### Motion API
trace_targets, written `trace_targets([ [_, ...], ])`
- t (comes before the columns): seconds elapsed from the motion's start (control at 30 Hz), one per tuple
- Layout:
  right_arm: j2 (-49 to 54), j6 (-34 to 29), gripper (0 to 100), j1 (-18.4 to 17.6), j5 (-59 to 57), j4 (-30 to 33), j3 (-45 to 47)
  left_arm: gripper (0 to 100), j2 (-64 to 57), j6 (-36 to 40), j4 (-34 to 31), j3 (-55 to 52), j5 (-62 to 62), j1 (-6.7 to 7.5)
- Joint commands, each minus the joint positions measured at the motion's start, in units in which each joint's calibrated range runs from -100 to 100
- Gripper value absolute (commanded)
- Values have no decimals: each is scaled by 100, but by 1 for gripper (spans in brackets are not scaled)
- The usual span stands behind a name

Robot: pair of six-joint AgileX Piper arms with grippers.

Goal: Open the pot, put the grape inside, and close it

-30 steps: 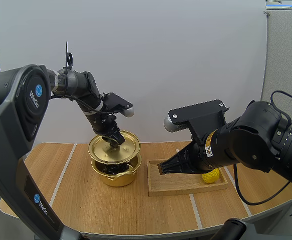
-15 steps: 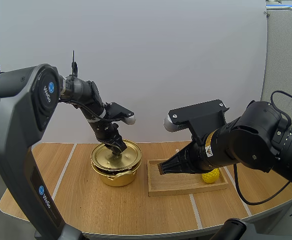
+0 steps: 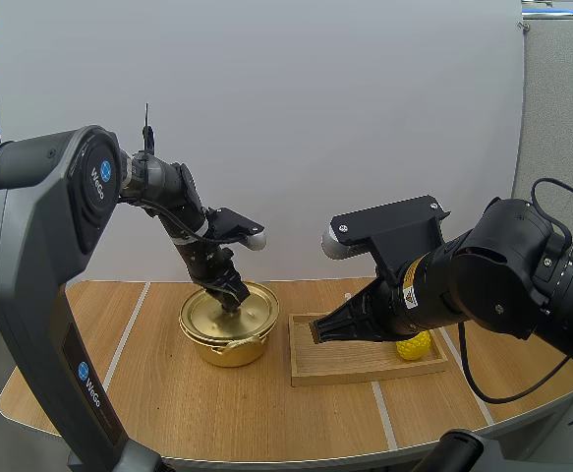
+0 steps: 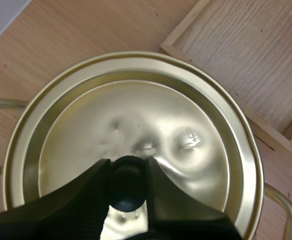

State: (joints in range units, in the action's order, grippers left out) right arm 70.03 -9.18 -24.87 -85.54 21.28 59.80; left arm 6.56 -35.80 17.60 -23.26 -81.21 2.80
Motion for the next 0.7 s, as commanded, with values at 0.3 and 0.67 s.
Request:
trace_targets([
  [0.3,66,58,0,27,-16,47,16,1,29,-6,112,-5,-349,15],
  [0.67,66,58,0,27,-16,47,16,90,-58,-6,36,8,-349,15],
])
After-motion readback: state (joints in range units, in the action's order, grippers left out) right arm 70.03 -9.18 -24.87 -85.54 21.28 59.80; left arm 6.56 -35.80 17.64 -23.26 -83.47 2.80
